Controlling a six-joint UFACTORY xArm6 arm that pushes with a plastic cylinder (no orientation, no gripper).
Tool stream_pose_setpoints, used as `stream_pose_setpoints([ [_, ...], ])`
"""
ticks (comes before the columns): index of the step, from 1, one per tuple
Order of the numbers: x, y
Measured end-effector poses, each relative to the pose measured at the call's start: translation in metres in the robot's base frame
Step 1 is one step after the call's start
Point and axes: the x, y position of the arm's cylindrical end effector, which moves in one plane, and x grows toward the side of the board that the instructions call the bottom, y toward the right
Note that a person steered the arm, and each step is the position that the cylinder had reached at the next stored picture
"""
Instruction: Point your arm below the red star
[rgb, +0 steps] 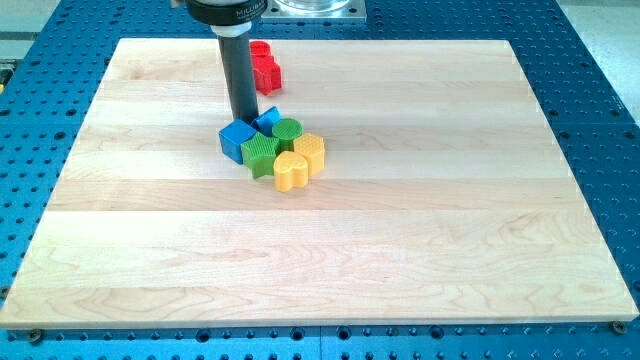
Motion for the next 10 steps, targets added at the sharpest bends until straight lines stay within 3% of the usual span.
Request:
stream_pose_setpoints([
  [3, -0.040, -0.020],
  [8, -0.041, -0.038],
  [10, -0.030, 0.056],
])
